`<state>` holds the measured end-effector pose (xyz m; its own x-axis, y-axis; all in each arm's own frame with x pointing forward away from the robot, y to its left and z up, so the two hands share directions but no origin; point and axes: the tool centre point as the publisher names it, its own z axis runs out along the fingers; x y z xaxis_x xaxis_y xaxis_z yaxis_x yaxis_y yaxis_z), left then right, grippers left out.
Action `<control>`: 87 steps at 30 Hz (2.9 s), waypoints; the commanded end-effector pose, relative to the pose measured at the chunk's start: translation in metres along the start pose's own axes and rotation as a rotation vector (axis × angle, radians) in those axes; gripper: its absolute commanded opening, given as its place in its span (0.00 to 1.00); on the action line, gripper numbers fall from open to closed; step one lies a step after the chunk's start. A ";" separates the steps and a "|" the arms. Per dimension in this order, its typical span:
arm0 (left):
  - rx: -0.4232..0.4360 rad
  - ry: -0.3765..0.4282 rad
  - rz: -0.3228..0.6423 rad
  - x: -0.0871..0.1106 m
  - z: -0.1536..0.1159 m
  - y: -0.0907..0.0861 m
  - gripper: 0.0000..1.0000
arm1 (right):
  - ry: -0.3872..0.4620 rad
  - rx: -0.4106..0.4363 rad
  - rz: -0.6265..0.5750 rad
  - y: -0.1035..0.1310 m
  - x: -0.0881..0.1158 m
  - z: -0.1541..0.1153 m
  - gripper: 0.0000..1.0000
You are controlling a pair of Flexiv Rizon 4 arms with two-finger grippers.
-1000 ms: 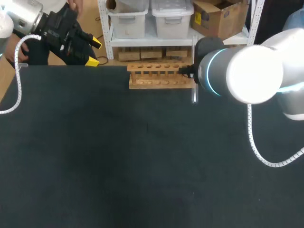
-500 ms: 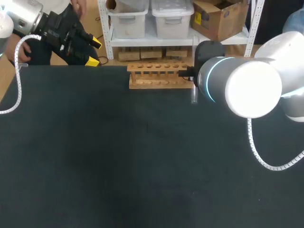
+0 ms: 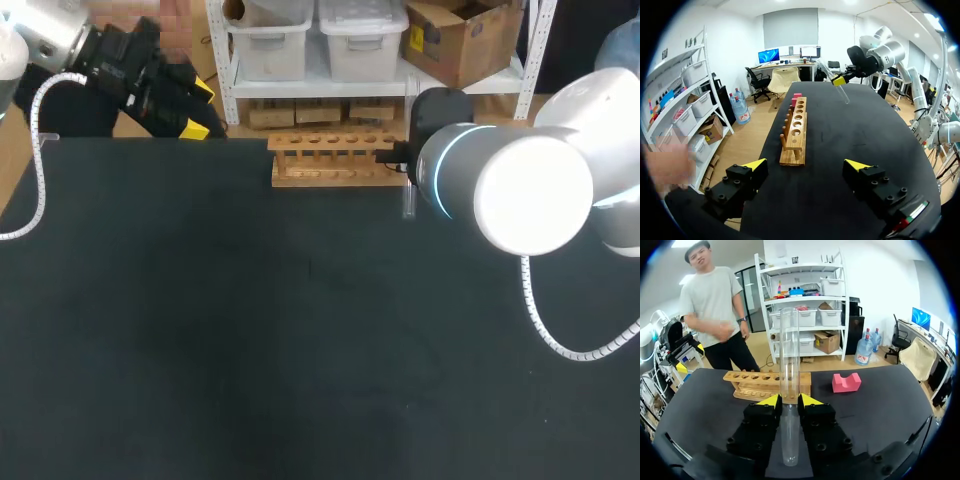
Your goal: Grasp the test tube, adjust it, and insert it.
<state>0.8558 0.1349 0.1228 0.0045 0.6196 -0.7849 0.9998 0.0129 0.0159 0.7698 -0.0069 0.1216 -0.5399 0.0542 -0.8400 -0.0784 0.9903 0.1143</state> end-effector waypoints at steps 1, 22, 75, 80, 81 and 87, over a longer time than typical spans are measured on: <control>-0.003 0.002 0.001 0.000 0.000 -0.001 1.00 | -0.006 -0.004 0.001 -0.001 0.001 -0.001 0.00; -0.003 0.002 0.001 0.000 0.000 -0.001 1.00 | -0.006 -0.004 0.001 -0.001 0.001 -0.001 0.00; -0.003 0.002 0.001 0.000 0.000 -0.001 1.00 | 0.065 -0.064 -0.046 0.041 0.019 0.076 0.00; -0.003 0.002 0.001 0.000 0.000 -0.001 1.00 | 0.089 -0.054 -0.041 0.040 0.024 0.084 0.00; -0.003 0.002 0.001 0.000 0.000 -0.001 1.00 | 0.092 -0.052 -0.039 0.040 0.025 0.085 0.00; -0.003 0.002 0.001 0.000 0.000 -0.001 1.00 | 0.108 -0.044 -0.039 0.037 0.028 0.090 0.00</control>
<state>0.8558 0.1350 0.1228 0.0045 0.6196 -0.7849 0.9998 0.0129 0.0159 0.8257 0.0432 0.0553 -0.6198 0.0009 -0.7847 -0.1348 0.9850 0.1076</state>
